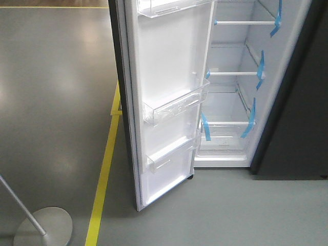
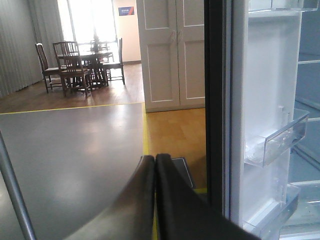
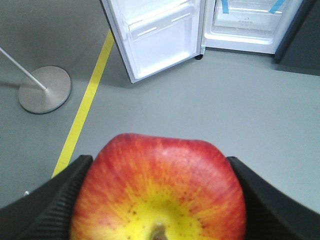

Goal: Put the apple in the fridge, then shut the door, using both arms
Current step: 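Approach the open fridge door bins, keeping the apple held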

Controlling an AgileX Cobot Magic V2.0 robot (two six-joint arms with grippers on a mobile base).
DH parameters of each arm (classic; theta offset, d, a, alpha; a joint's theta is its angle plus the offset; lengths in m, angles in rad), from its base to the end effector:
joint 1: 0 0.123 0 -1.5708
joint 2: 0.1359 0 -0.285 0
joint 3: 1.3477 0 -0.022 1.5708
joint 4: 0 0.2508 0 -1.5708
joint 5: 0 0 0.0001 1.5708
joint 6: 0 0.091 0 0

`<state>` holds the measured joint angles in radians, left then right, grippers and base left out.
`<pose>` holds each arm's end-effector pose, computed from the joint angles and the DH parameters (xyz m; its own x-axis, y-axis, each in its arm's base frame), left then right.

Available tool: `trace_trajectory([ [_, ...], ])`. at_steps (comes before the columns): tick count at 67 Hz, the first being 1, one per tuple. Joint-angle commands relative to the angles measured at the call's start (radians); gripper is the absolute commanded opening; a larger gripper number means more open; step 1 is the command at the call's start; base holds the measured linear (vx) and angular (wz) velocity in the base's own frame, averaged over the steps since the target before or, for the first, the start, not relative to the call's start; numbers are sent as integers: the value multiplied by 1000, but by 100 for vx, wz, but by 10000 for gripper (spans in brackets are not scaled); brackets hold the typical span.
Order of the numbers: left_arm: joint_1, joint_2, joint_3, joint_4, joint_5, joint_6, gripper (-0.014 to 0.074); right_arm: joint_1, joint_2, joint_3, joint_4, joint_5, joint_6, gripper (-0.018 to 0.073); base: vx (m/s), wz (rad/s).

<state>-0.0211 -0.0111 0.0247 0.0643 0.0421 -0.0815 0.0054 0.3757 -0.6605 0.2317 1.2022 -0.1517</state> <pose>0.0567 -0.0009 0.2016 0.0312 -0.0179 -0.9994 0.0189 0.9997 -0.0173 0.0375 0.0197 0.3091 -0.7201 -0.0692 -0.6904 -0.1998 0.9735 0.1109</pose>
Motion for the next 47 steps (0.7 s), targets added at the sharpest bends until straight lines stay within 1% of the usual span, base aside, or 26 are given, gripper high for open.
trace_trajectory([
  [1,-9,-14,-18,-1,-69,2,-6,-5,10,-24,14,-61,-8,112,11,0],
  [47,-9,-14,-18,-1,-69,2,-6,-5,10,-24,15,-61,-7,112,12,3],
])
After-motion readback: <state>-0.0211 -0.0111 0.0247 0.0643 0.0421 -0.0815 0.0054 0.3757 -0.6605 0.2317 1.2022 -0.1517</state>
